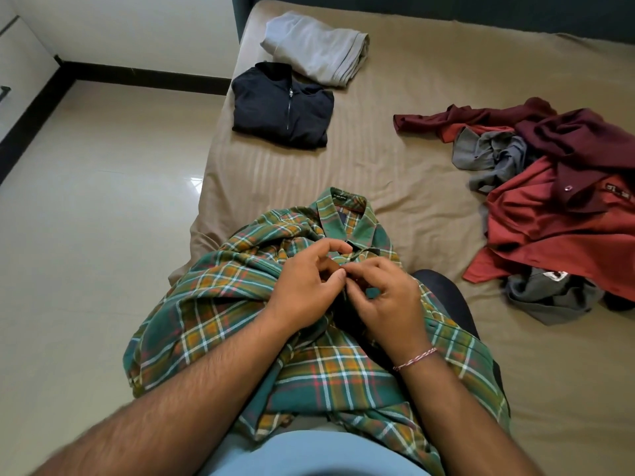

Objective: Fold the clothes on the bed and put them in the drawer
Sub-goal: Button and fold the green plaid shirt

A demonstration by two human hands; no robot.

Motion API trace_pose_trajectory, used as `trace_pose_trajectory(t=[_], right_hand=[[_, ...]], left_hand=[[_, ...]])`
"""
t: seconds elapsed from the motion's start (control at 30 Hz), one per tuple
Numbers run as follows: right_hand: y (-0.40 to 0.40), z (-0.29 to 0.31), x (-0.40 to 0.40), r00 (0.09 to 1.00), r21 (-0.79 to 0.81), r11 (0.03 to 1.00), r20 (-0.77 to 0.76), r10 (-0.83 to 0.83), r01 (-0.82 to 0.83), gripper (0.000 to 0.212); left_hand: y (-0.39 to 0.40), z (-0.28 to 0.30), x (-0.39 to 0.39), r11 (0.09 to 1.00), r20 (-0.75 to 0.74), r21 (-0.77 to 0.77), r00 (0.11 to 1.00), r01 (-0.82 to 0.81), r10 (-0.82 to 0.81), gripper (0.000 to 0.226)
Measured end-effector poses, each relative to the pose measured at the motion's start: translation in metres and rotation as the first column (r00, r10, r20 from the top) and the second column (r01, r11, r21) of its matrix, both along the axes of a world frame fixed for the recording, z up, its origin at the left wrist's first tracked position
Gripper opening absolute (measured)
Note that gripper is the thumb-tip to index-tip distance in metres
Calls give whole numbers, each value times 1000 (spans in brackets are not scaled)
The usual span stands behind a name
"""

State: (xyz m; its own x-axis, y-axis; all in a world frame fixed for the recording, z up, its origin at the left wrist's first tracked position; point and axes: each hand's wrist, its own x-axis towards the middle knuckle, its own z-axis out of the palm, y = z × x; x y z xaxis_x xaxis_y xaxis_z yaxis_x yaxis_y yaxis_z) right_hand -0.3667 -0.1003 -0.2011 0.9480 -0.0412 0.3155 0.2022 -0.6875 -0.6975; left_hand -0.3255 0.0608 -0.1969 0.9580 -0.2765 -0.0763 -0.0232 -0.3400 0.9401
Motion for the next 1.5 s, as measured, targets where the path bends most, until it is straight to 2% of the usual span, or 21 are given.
trace_pose_trajectory(t=[0.1, 0.2, 0.33, 0.4, 0.5, 0.63, 0.77, 0.9, 1.03, 1.1, 1.17, 1.23, 1.3, 1.33, 1.43, 1.5], right_hand=[[3, 0, -2, 998, 35, 997, -7, -64, 65, 16], [4, 3, -2, 998, -21, 998, -8, -59, 59, 15], [2, 11, 9, 989, -27, 993, 95, -110, 113, 11], [2, 18, 21, 970, 70, 978, 128, -206, 199, 10], [-1, 34, 50, 950, 278, 921, 71, -304, 273, 8], [-14, 67, 87, 975, 520, 827, -57, -216, 214, 12], [-35, 76, 122, 977, 516, 832, -58, -203, 204, 16], [-64, 60, 175, 975, 503, 836, -132, -179, 221, 14], [-91, 19, 227, 914, 498, 827, -404, -47, 262, 25], [-104, 3, 245, 854, 554, 773, -520, 32, 309, 28], [-109, 0, 250, 804, 578, 707, -595, 22, 408, 24], [-114, 6, 256, 746, 611, 608, -664, 46, 507, 18], [-120, 18, 261, 681, 642, 467, -724, 109, 608, 16], [-125, 25, 262, 667, 647, 428, -735, 126, 632, 15], [-136, 47, 268, 643, 638, 448, -748, 165, 627, 13], [-143, 54, 273, 632, 647, 445, -747, 207, 619, 13]], left_hand=[[-2, 2, 3, 998, -34, -47, 998, -46, 44, 36], [-3, 5, 2, 999, 17, -28, 999, -27, 28, 36], [-10, 10, 13, 988, 46, -148, 998, -37, 44, 32], [-19, 19, 24, 972, 69, -229, 995, -49, 66, 29], [-35, 32, 51, 941, 79, -317, 985, -118, 151, 25], [-58, 56, 96, 850, 53, -468, 952, -242, 301, 23], [-81, 76, 138, 835, 142, -500, 930, -229, 340, 16], [-103, 60, 191, 860, 155, -456, 931, -229, 330, 18], [-123, 16, 247, 896, 24, -318, 942, -309, 333, 23], [-133, 1, 268, 910, -65, -210, 934, -356, 350, 28], [-137, -6, 276, 931, -153, -122, 933, -344, 325, 36], [-143, -2, 282, 957, -262, -100, 936, -271, 237, 50], [-146, 14, 286, 982, -364, -133, 928, -137, 80, 67], [-144, 21, 286, 989, -371, -142, 928, -49, -8, 74], [-130, 38, 291, 975, -302, -5, 930, 220, -212, 88], [-126, 41, 295, 945, -227, 130, 936, 301, -267, 89]])
